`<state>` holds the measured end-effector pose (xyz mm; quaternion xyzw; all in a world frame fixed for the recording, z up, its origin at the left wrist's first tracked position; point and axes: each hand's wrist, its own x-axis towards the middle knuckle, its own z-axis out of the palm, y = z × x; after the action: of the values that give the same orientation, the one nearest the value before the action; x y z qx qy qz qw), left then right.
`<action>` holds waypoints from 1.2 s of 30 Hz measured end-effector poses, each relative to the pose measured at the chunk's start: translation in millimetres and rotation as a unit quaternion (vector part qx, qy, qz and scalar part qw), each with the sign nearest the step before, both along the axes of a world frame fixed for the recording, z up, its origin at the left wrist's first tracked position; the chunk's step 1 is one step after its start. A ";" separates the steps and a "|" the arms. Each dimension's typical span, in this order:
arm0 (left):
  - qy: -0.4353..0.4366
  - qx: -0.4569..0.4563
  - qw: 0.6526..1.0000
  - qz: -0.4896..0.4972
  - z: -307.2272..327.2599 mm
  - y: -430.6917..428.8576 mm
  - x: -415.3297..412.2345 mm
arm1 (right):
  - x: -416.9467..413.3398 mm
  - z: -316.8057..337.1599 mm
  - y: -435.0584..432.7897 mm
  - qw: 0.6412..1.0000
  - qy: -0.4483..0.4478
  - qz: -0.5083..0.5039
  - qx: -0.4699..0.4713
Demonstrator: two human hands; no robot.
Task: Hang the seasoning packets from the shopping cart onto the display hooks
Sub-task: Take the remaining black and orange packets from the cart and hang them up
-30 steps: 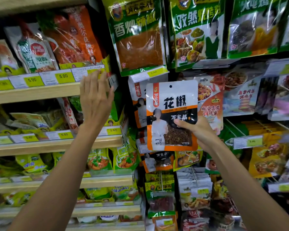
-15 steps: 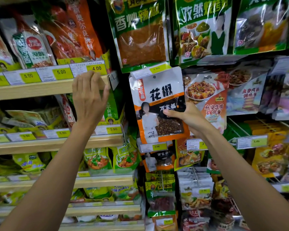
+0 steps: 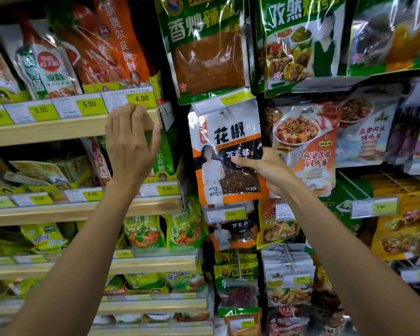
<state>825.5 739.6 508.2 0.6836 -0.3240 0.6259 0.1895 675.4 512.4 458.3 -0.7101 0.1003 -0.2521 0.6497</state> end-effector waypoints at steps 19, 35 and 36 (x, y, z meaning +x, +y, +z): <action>0.070 0.021 0.997 -0.006 6.7 3.6 -20.4 | -2.8 -9.6 18.3 0.971 0.030 -0.202 -0.122; 0.568 0.220 0.715 -0.342 -203.6 -119.6 -260.7 | -310.4 -169.8 31.5 0.893 0.216 -0.391 -0.055; 0.607 0.246 0.669 -0.352 -218.2 -129.8 -286.0 | -337.5 -182.7 34.5 0.882 0.233 -0.409 -0.033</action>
<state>539.5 609.8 289.9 0.7695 -0.4962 -0.1424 0.3760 337.9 546.9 275.6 -0.6653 0.5219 -0.3255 0.4231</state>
